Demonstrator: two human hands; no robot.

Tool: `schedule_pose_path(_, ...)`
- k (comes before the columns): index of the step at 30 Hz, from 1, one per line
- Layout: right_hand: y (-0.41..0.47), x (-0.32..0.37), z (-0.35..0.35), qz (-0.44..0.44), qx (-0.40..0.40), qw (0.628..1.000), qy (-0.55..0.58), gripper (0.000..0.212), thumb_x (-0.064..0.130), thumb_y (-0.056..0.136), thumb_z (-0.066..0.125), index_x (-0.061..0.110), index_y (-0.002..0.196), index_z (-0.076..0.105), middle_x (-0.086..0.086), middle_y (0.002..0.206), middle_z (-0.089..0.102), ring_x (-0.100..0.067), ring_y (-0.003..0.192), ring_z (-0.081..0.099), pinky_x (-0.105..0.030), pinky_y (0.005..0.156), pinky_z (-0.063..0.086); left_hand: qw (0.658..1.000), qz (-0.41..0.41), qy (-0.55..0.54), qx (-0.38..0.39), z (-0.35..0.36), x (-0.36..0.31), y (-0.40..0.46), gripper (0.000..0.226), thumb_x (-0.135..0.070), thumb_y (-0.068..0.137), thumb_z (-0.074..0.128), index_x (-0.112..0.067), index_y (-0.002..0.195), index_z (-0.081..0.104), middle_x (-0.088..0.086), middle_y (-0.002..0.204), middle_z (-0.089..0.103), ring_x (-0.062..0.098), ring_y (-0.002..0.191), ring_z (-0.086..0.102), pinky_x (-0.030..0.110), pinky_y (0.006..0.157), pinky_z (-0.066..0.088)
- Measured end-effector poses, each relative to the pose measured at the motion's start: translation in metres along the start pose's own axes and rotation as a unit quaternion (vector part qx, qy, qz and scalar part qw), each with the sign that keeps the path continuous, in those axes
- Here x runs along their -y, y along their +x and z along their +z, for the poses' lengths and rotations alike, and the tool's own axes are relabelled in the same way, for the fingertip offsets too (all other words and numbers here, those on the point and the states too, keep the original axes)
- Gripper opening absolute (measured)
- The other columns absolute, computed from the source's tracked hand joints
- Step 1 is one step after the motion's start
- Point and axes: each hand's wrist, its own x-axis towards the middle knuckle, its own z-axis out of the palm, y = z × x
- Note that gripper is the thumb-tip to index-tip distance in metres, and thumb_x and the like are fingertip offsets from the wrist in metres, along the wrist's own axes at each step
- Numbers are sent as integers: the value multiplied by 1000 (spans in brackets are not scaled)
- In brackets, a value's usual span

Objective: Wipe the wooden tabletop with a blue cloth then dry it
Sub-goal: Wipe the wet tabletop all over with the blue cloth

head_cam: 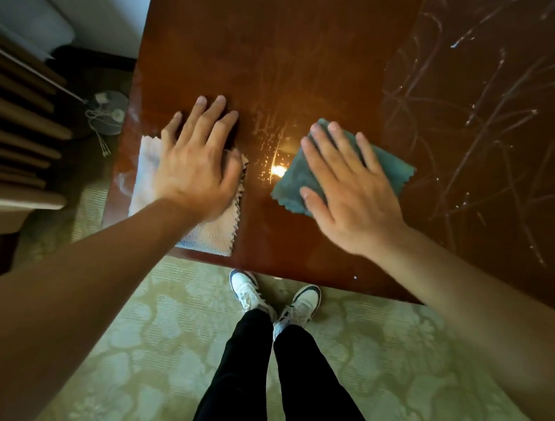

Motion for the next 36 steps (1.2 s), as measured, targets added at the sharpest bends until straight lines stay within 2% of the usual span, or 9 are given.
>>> schedule_pose_path(5, -84, 23, 20, -75, 4, 997, -7, 67, 50, 108, 24, 12, 163, 18, -9, 172, 11, -26, 159, 7, -52, 128, 13, 998, 7, 47, 30, -4, -3, 2, 61, -39, 96, 29, -9, 149, 40, 14, 161, 32, 31, 152, 21, 51, 121, 14)
schedule_pose_path(8, -83, 12, 21, -98, -2, 995, 3, 66, 50, 108, 27, 14, 163, 21, -7, 171, 14, -24, 159, 9, -51, 129, 13, 997, 30, 72, 26, -11, -10, 6, 58, -34, 93, 35, -2, 140, 47, 21, 151, 43, 38, 141, 38, 53, 114, 23)
schedule_pose_path(11, -46, -15, 11, -64, -4, 998, 4, 66, 50, 107, 26, 14, 162, 22, -7, 170, 17, -24, 159, 11, -50, 129, 12, 995, 90, 51, -6, -15, -26, 15, 48, -24, 87, 46, -5, 130, 57, 17, 137, 56, 36, 123, 54, 50, 103, 31)
schedule_pose_path(13, -18, -34, 0, -8, -2, 1000, 1, 67, 50, 106, 22, 14, 162, 21, -8, 170, 18, -25, 159, 11, -50, 129, 12, 992, 122, 36, -18, -13, -46, 26, 46, -23, 88, 48, -9, 131, 59, 12, 136, 58, 33, 122, 56, 48, 101, 32)
schedule_pose_path(18, -20, -33, 0, 0, -5, 1000, -11, 68, 49, 106, 24, 10, 162, 22, -10, 170, 17, -26, 159, 8, -51, 129, 10, 996, 88, 14, 14, 1, -88, 64, 52, -37, 98, 37, -16, 145, 45, 9, 156, 40, 29, 147, 31, 53, 114, 23)
schedule_pose_path(23, -85, -16, 18, -50, -11, 999, 14, 68, 50, 107, 28, 12, 163, 19, -7, 172, 12, -24, 160, 6, -52, 128, 14, 995, 65, 38, 60, 20, -90, 78, 59, -46, 102, 24, -23, 157, 26, 4, 167, 17, 27, 155, 7, 55, 121, 9)
schedule_pose_path(26, -73, -32, 15, -65, -20, 997, 27, 67, 49, 105, 32, 14, 162, 26, -7, 171, 18, -24, 159, 12, -51, 128, 14, 996, 64, 27, 50, 27, -85, 76, 60, -49, 102, 22, -25, 157, 27, 3, 167, 17, 25, 155, 8, 54, 122, 9)
schedule_pose_path(31, 2, -90, -9, 33, -7, 999, -11, 68, 51, 105, 22, 14, 162, 20, -7, 171, 16, -24, 159, 10, -46, 129, 6, 997, 66, 27, 43, 29, -84, 76, 61, -51, 101, 23, -26, 156, 28, 2, 167, 19, 24, 155, 9, 54, 122, 10)
schedule_pose_path(36, -10, -76, 0, 10, -8, 1000, -5, 70, 51, 106, 22, 12, 163, 17, -8, 172, 12, -24, 160, 4, -49, 129, 4, 997, 61, 23, 37, 28, -83, 76, 60, -49, 101, 27, -24, 155, 31, 4, 166, 23, 26, 154, 13, 54, 121, 12)
